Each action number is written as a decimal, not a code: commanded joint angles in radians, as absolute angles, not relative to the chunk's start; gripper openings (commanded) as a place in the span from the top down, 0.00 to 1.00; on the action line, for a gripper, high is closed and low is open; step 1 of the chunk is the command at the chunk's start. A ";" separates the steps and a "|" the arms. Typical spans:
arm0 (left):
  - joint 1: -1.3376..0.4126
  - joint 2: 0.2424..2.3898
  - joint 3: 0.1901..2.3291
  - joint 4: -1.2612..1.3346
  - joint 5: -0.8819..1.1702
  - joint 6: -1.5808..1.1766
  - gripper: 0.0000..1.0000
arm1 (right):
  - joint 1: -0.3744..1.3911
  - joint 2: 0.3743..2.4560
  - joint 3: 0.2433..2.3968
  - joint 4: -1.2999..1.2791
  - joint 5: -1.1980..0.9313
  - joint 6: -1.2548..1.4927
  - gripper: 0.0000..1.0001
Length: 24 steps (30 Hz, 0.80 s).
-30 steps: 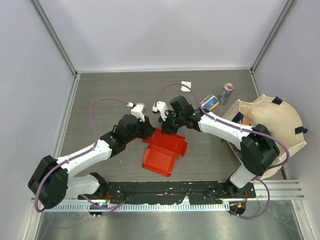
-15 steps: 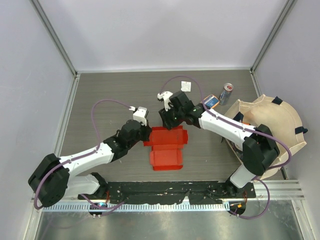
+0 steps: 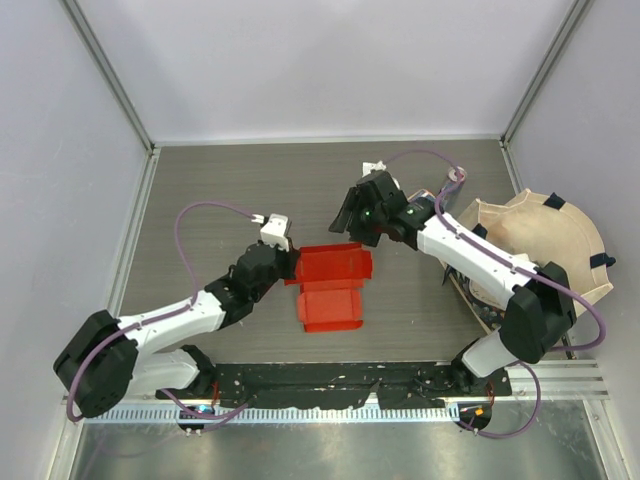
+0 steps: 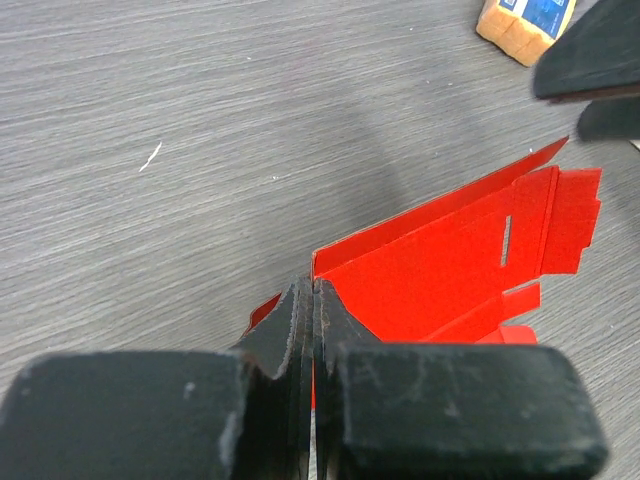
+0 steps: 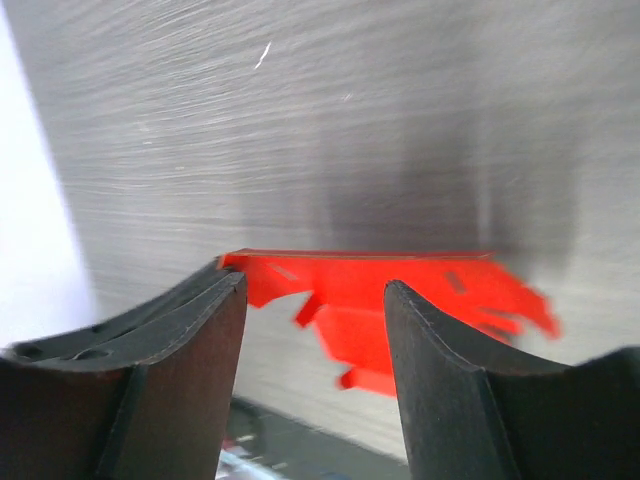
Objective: Fold the paper box
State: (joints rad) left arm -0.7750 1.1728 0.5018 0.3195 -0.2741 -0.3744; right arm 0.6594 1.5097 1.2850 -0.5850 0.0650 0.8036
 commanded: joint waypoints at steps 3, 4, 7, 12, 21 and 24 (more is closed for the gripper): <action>-0.782 1.131 0.477 0.426 -0.296 -0.316 0.99 | 0.653 1.460 1.047 -0.217 -0.150 1.550 0.43; -0.782 1.128 0.474 0.428 -0.295 -0.311 0.99 | 0.649 1.456 1.008 -0.180 -0.162 1.601 0.44; -0.782 1.120 0.468 0.439 -0.290 -0.302 0.99 | 0.646 1.451 0.945 -0.138 -0.152 1.701 0.45; -0.785 1.117 0.460 0.456 -0.285 -0.278 0.99 | 0.647 1.420 0.934 -0.167 -0.100 1.773 0.42; -0.795 1.112 0.462 0.462 -0.284 -0.242 0.99 | 0.647 1.459 0.982 -0.229 -0.110 1.801 0.37; -0.802 1.106 0.462 0.460 -0.279 -0.222 0.99 | 0.647 1.480 1.006 -0.236 -0.121 1.807 0.40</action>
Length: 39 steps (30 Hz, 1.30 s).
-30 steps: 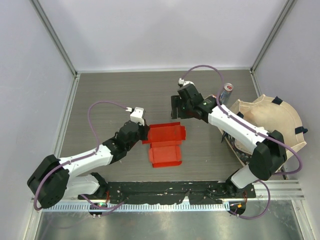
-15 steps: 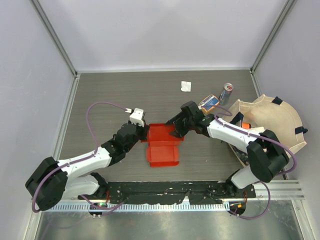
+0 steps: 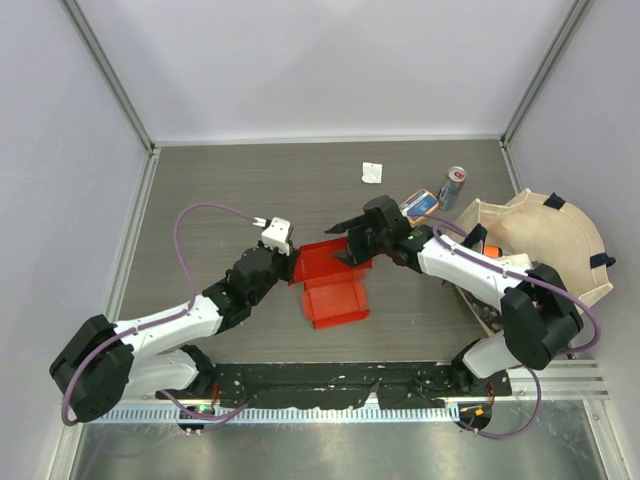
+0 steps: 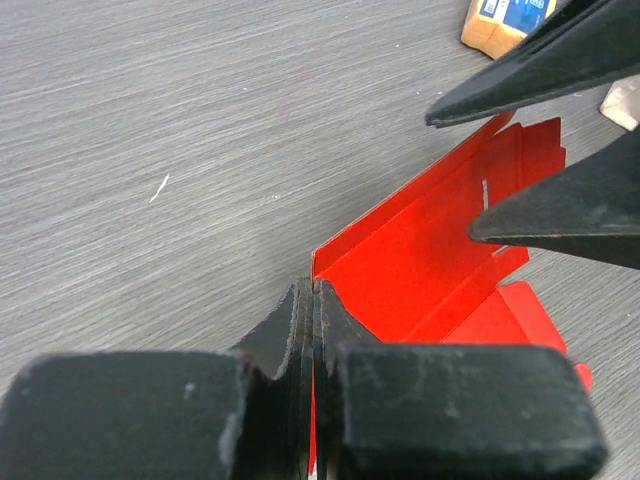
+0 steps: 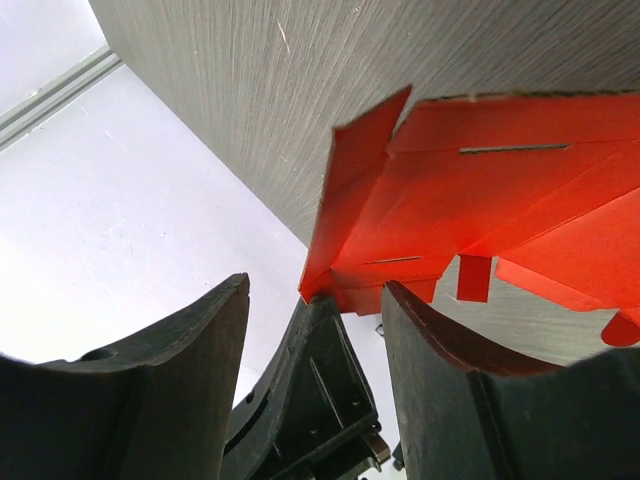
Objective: Fold the paper box
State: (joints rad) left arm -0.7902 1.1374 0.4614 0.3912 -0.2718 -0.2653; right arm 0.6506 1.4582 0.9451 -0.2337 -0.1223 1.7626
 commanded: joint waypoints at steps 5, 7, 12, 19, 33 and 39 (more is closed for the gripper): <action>-0.816 1.094 0.460 0.456 -0.290 -0.193 0.99 | 0.644 1.509 1.042 -0.249 -0.121 1.809 0.43; -0.819 1.091 0.460 0.456 -0.290 -0.184 0.98 | 0.644 1.516 1.045 -0.250 -0.129 1.812 0.44; -0.830 1.094 0.463 0.456 -0.299 -0.167 0.98 | 0.643 1.522 1.040 -0.256 -0.127 1.819 0.47; -0.839 1.101 0.469 0.456 -0.304 -0.156 0.98 | 0.644 1.536 1.022 -0.246 -0.141 1.833 0.51; -0.844 1.103 0.463 0.466 -0.313 -0.153 0.98 | 0.644 1.563 0.993 -0.186 -0.158 1.858 0.67; -0.845 1.115 0.466 0.468 -0.325 -0.163 0.97 | 0.646 1.572 0.991 -0.167 -0.160 1.856 0.80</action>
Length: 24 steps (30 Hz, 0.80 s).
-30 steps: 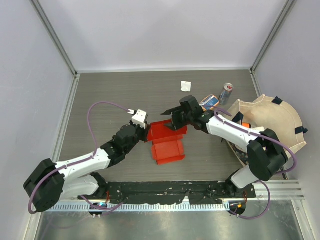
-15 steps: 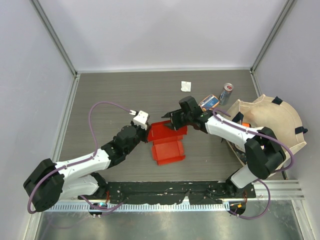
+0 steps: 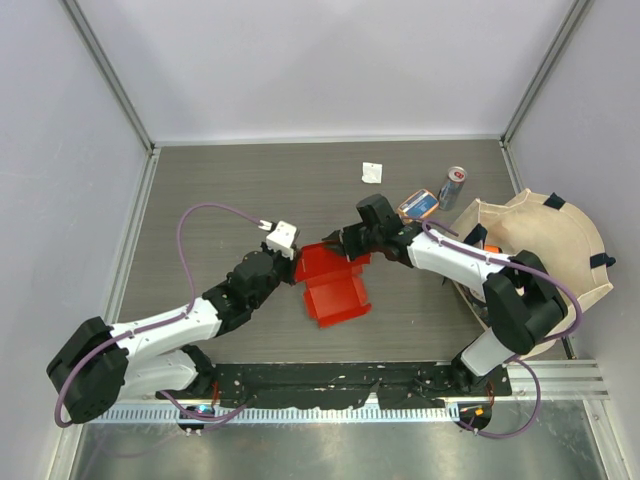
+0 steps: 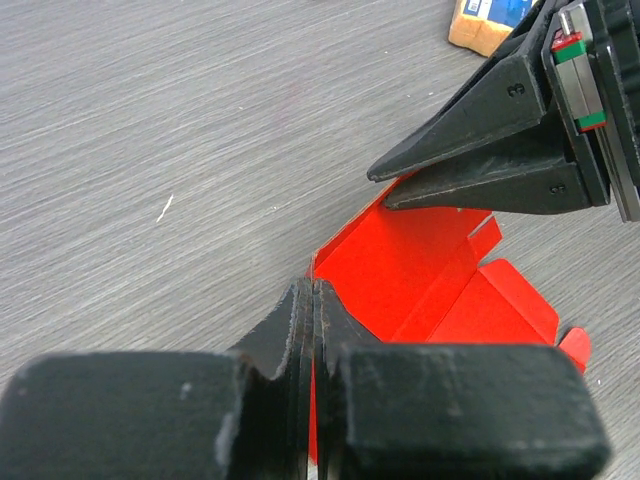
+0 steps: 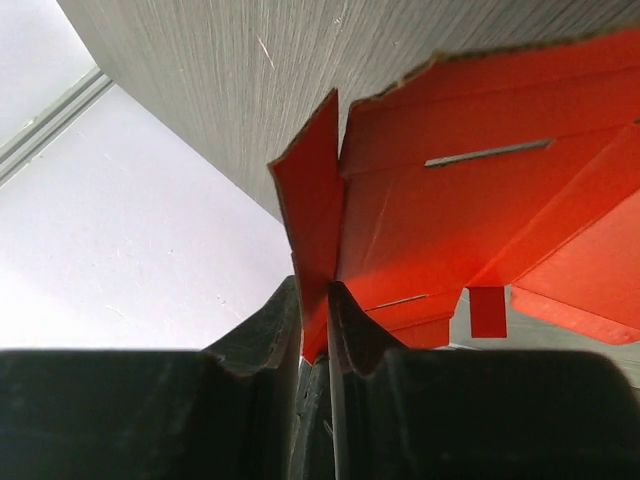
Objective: Fold the paper box
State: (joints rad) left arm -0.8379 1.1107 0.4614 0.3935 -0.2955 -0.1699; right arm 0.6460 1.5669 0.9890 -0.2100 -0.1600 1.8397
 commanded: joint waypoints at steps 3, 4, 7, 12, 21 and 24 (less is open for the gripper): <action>-0.845 1.118 0.488 0.421 -0.369 -0.230 0.81 | 0.646 1.577 0.973 -0.146 -0.164 1.856 0.88; -0.844 1.118 0.509 0.361 -0.400 -0.262 0.71 | 0.646 1.577 0.965 -0.129 -0.167 1.859 0.89; -0.845 1.095 0.526 0.252 -0.457 -0.379 0.47 | 0.646 1.577 0.931 -0.086 -0.164 1.847 0.93; -0.842 0.942 0.483 0.138 -0.456 -0.540 0.37 | 0.644 1.575 0.865 -0.016 -0.132 1.772 0.99; -0.799 0.787 0.356 0.041 -0.497 -0.738 0.48 | 0.644 1.571 0.645 0.460 -0.064 1.620 0.99; -0.796 0.814 0.350 0.055 -0.465 -0.741 0.52 | 0.646 1.604 0.592 0.682 -0.084 1.602 0.99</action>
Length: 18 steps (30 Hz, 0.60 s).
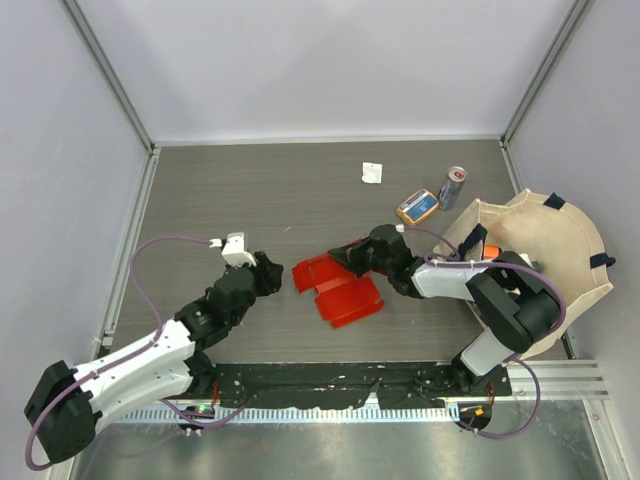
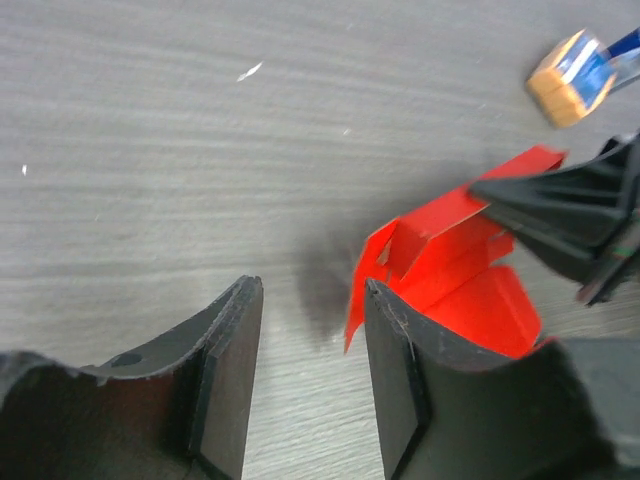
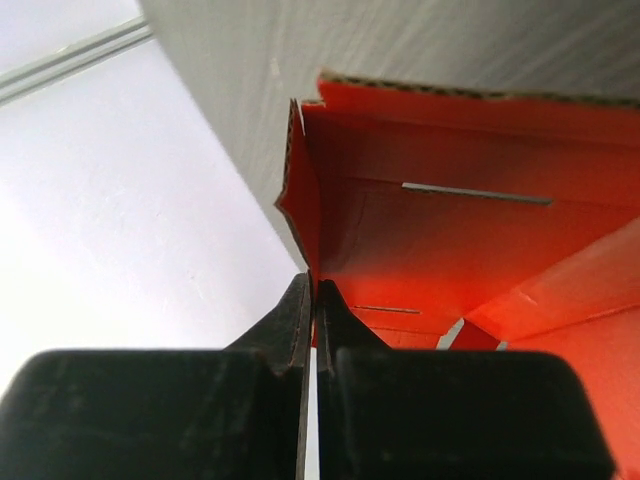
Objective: Fold the paper box
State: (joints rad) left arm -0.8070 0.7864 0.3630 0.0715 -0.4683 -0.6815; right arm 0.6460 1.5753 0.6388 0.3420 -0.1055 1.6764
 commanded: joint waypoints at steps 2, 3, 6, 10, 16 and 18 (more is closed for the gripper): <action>-0.798 0.825 0.351 0.077 -0.411 -0.727 0.50 | 0.646 1.614 0.603 0.721 -0.097 1.583 0.99; -0.796 0.831 0.354 0.104 -0.397 -0.720 0.47 | 0.644 1.620 0.609 0.727 -0.109 1.566 0.99; -0.793 0.865 0.385 0.098 -0.382 -0.715 0.37 | 0.646 1.626 0.632 0.735 -0.117 1.505 0.99; -0.788 0.884 0.417 0.055 -0.411 -0.704 0.42 | 0.644 1.655 0.621 0.885 -0.143 1.451 0.99; -0.787 0.836 0.400 0.058 -0.449 -0.683 0.48 | 0.643 1.732 0.603 1.011 -0.172 1.365 0.99; -0.785 0.834 0.388 0.074 -0.449 -0.681 0.47 | 0.640 1.773 0.586 1.072 -0.190 1.367 0.99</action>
